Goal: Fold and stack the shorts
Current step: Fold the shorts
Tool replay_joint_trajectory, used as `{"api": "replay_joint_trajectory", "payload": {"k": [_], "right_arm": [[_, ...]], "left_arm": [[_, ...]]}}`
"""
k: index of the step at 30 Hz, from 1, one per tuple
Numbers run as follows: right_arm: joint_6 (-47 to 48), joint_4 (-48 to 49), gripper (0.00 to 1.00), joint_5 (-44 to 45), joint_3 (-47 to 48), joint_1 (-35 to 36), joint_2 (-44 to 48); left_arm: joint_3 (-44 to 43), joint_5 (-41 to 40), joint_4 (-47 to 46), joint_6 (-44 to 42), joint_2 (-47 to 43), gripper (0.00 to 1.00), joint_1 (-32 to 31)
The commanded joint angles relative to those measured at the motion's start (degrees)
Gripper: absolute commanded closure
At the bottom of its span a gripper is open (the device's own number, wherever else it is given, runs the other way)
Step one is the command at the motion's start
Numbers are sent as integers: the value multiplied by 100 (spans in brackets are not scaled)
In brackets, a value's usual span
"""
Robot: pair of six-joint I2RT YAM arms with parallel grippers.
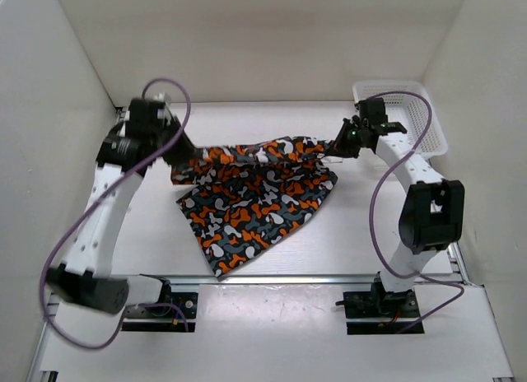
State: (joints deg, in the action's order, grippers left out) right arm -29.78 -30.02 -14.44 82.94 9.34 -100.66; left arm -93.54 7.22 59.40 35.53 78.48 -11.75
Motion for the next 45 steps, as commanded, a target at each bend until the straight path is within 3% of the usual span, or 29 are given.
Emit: {"api": "replay_joint_trajectory", "payload": {"k": [1,7,15,20,21,23,24,26,27,28,29,32,37,41,42,43,45], "right_arm": [[69,14,100,222,-364,-73,564],[16,-170,100,283,-1024,-126,1126],[16,-294,100,819,-2132,-179,1970],[209,-294,100,881,-2335,-240,1999],[262,-294,100,881,-2335,-240,1946],[376,-294,88,759,-2256,-240,1683],[429,-424,82,706,-2142,-240,1577],[429,-706,71,845,-2141,-240,1506],[429,-707,65,933,-2141,-240,1506],[429,-768,50,1151,-2298,-240,1584],[429,-768,43,1223,-2378,-240,1759],[429,-768,34,1294,-2562,-240,1875],[429,-821,34,1364,-2738,-240,1927],[376,-821,38,1435,-2844,-240,2182],[376,-821,42,1435,-2905,-240,2278],[376,-821,43,1496,-2906,-240,2497],[376,-821,44,1549,-3028,-240,2717]], "left_arm": [[1098,-326,134,445,-569,90,-502],[2883,-467,19,1500,-1607,90,-2092],[3789,-599,89,2011,-1801,90,-3060],[4220,-599,160,2204,-1687,90,-3272],[4221,-547,108,2265,-1556,83,-3272],[4274,-547,107,2266,-1424,31,-3272],[4221,-547,107,2266,-1284,13,-3272],[4020,-825,256,2326,-1177,1,-3272],[3914,-993,378,2327,-1177,1,-3220],[3722,-1143,623,2397,-1125,1,-3115],[3642,-1353,687,2397,-1124,1,-2984],[3631,-1697,653,2275,-1124,1,-2404],[4027,-1434,-190,1686,-581,5,-938],[3599,-1364,-578,1282,191,25,-243],[3458,-1416,-631,1081,368,49,-136],[3300,-1417,-631,948,535,56,-48],[2870,-1478,-631,676,949,58,207]]}}
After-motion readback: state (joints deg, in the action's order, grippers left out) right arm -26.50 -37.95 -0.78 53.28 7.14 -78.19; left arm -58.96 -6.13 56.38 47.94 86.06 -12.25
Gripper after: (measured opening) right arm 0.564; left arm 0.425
